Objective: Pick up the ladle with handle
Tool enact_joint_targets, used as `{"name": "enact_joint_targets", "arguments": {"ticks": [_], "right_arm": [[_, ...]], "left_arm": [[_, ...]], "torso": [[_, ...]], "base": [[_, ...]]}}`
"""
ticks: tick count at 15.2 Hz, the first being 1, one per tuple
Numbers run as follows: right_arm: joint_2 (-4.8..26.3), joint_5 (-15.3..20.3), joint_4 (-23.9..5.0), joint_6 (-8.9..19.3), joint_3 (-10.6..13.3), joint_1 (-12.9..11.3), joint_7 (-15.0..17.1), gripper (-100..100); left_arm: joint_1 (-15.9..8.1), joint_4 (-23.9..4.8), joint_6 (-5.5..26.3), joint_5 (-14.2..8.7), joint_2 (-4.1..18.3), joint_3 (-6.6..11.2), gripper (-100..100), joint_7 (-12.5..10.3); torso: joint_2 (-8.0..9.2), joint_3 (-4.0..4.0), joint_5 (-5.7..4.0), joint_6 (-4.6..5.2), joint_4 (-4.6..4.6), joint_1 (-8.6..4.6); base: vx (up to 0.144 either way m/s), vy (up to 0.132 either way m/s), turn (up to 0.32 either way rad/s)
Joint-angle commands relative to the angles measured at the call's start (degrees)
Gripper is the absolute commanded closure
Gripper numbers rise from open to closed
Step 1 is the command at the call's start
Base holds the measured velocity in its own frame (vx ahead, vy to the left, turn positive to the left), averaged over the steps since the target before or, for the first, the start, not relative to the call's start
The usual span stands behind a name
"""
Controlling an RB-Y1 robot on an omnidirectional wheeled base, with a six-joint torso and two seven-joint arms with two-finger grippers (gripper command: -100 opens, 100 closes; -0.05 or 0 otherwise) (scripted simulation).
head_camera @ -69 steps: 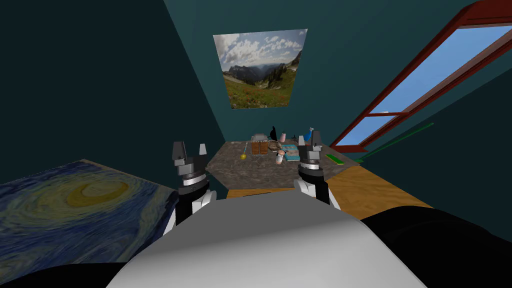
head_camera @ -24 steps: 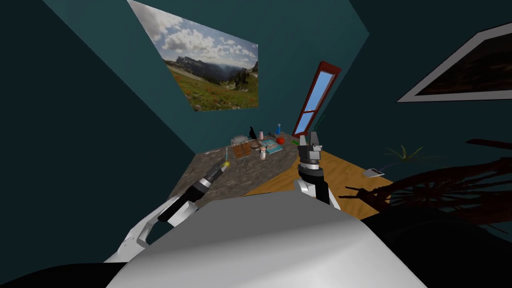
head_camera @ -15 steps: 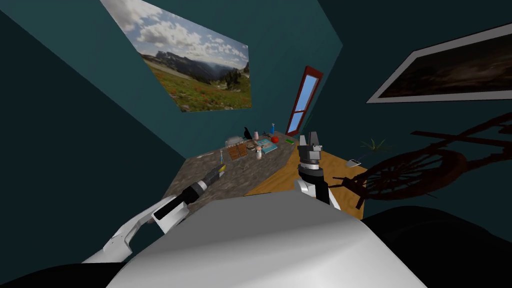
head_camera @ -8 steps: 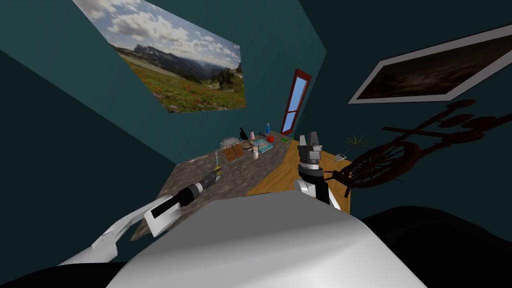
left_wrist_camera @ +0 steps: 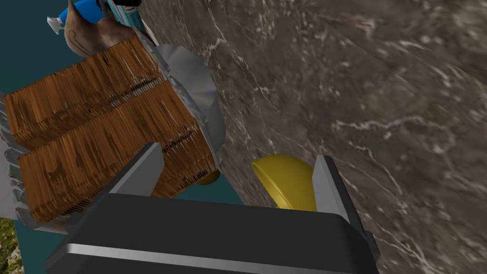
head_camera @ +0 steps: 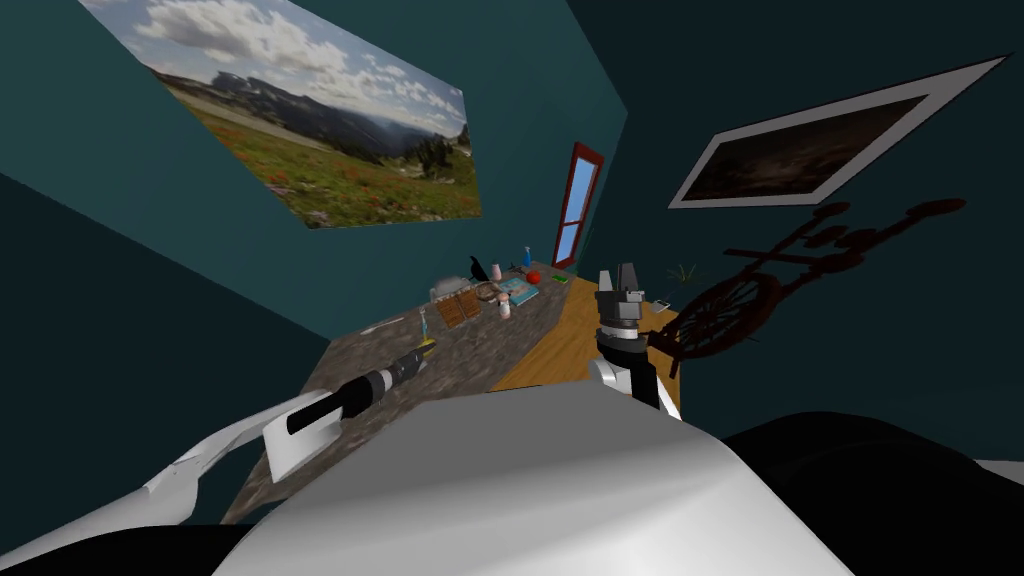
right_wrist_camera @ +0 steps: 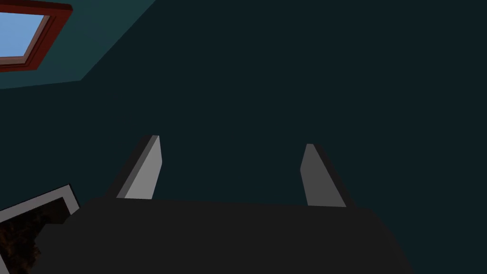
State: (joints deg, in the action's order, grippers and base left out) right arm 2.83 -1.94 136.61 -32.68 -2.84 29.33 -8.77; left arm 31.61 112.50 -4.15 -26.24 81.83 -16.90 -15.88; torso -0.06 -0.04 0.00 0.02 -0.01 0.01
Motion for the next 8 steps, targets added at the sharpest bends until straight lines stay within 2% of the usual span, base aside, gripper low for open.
{"name": "enact_joint_targets", "arguments": {"ticks": [1, 2, 3, 4, 5, 6, 7, 8], "right_arm": [[0.00, 0.00, 0.00, 0.00, 0.00, 0.00, 0.00, 0], [0.00, 0.00, 0.00, 0.00, 0.00, 0.00, 0.00, 0], [0.00, 0.00, 0.00, 0.00, 0.00, 0.01, 0.00, 0], [0.00, 0.00, 0.00, 0.00, 0.00, 0.00, 0.00, 0], [0.00, 0.00, 0.00, 0.00, 0.00, 0.00, 0.00, 0], [0.00, 0.00, 0.00, 0.00, 0.00, 0.01, 0.00, 0], [0.00, 0.00, 0.00, 0.00, 0.00, 0.00, 0.00, 0], [0.00, 0.00, 0.00, 0.00, 0.00, 0.00, 0.00, 0]], "left_arm": [[-0.47, -0.96, 1.06, -0.99, 2.86, -1.07, -100, -0.66], [-0.47, -0.96, 1.06, -0.99, 3.04, -1.07, -100, -0.66], [-0.30, -1.92, 2.30, -2.21, 4.94, -2.00, -100, -1.29], [-0.30, -1.92, 2.30, -2.21, 6.10, -2.00, -100, -1.29], [-0.30, -1.92, 2.30, -2.21, 6.11, -2.00, -100, -1.29], [-0.12, -2.83, 3.51, -3.38, 8.08, -2.93, -100, -1.91], [-0.12, -2.83, 3.51, -3.38, 9.05, -2.93, -100, -1.91], [0.09, -3.69, 4.67, -4.51, 10.45, -3.87, -100, -2.49]], "torso": [[0.00, 0.00, 0.00, 0.00, 0.00, 0.00], [-0.01, 0.00, -0.01, 0.00, 0.00, -0.01], [-0.01, 0.00, 0.00, -0.03, 0.00, 0.00], [-0.01, -0.01, 0.00, 0.01, 0.00, -0.01], [-0.02, -0.01, -0.01, 0.00, 0.00, -0.01], [-0.01, -0.01, -0.01, -0.03, 0.00, -0.01], [-0.02, -0.01, -0.01, -0.01, 0.00, -0.02], [-0.02, -0.01, -0.02, 0.00, 0.00, -0.03]], "base": [[-0.001, -0.001, -0.195], [-0.001, 0.002, -0.091], [0.001, -0.003, -0.196], [0.001, -0.002, -0.210], [0.000, 0.002, -0.076], [0.003, -0.004, -0.140], [0.003, -0.005, -0.197], [0.004, -0.007, -0.249]]}}
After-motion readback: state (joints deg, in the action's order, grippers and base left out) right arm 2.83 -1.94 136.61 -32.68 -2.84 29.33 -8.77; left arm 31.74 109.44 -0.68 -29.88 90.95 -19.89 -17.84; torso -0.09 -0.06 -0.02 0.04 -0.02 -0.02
